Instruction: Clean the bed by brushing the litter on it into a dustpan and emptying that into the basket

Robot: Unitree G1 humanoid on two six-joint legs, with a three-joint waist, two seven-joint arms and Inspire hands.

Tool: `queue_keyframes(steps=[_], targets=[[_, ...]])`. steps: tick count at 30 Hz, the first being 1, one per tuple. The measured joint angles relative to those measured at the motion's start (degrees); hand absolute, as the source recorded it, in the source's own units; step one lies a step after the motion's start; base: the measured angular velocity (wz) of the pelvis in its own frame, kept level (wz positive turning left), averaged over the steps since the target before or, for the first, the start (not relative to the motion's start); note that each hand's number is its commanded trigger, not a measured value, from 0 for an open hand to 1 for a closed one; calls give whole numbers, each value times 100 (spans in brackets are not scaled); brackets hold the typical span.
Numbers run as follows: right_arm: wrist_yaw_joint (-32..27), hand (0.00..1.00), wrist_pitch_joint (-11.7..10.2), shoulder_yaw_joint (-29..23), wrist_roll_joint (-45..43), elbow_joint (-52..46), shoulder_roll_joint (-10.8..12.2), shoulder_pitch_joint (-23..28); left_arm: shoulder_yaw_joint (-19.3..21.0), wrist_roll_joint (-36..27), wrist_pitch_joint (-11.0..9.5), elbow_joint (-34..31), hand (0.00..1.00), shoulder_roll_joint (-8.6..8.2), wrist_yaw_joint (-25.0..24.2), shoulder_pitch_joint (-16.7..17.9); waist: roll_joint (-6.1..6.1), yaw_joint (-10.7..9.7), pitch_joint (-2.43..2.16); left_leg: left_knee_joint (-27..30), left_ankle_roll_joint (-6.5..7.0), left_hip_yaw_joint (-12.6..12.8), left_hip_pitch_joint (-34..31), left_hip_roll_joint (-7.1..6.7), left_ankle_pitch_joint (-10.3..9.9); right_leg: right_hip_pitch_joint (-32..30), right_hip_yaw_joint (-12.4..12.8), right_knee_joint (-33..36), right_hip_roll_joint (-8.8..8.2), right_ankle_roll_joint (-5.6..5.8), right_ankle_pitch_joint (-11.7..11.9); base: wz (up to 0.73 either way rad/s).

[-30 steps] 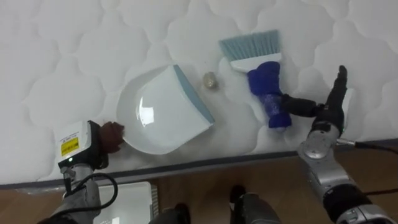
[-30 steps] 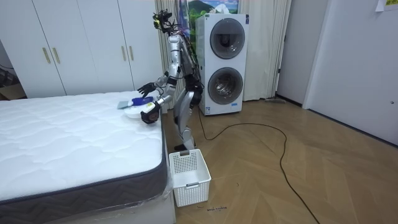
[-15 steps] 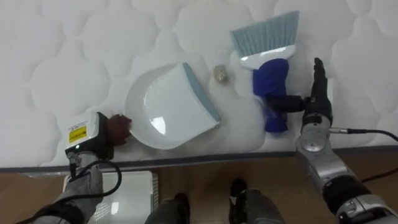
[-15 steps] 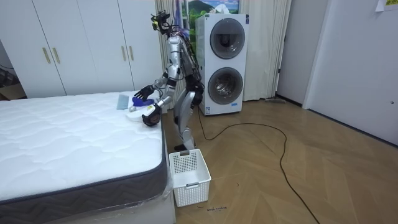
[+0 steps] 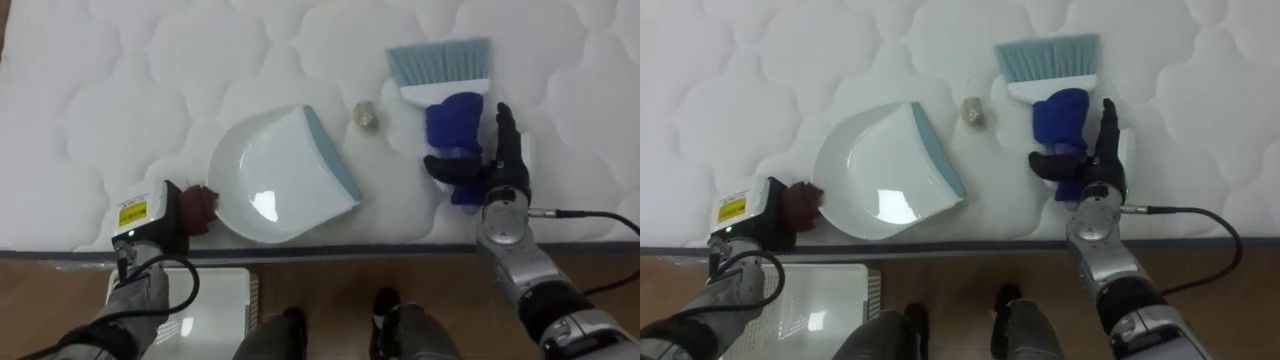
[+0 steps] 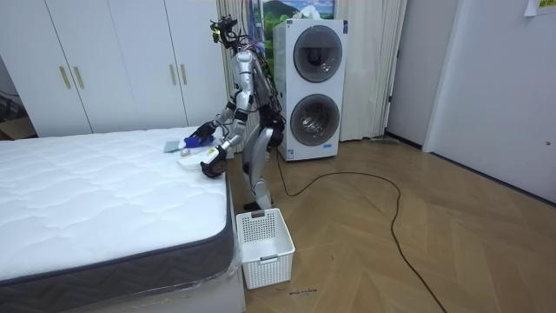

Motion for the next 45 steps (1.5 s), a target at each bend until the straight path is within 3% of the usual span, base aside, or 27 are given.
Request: queue_keyframes(steps=[10,15,21,34,42,43,44,45], targets=[[499,0,-8,-252,918,41,-30,-120,116,207,12,-12,100,-12,1,8,17,8,-11,-8,3,8,44,11,1,33,-14,-2,-7,-6,4,0],[630,0,-9,-368,836,35,-30,-103,132,239,99,-15,100,-19,1,22,46,-7,-29,-6,2,7,59,9,1,36,-28,15,1,-11,7,0],[599,0,29,-283,561,105,-31,-82,126,233,212,-57,100,-25,2,94,65,-7,-43,-53,0,29,152,7,2,112,-17,-3,1,-12,6,-1],[527,0,71,-38,-1133,786,-26,-130,116,192,215,-97,100,-27,-62,87,73,5,-49,-125,0,-20,204,16,4,233,-143,-132,-16,-8,7,1],[345,0,268,168,-1576,851,-67,-162,80,115,293,-94,100,-50,-63,87,71,8,-48,-171,7,-20,219,-23,7,230,-169,-128,-62,-7,7,0],[344,5,315,186,-1633,849,-86,-163,78,116,305,-95,100,-56,-72,88,71,14,-48,-186,7,-20,223,-32,7,228,-170,-128,-69,-7,7,0],[330,98,341,237,-1743,848,-109,-170,78,118,326,-101,100,-58,-100,87,71,22,-48,-199,7,-24,222,-38,7,224,-174,-127,-73,-7,7,0],[316,100,362,252,-1801,850,-116,-169,77,118,338,-108,100,-58,-125,88,71,24,-47,-204,7,-24,220,-39,7,222,-176,-128,-74,-6,6,3]])
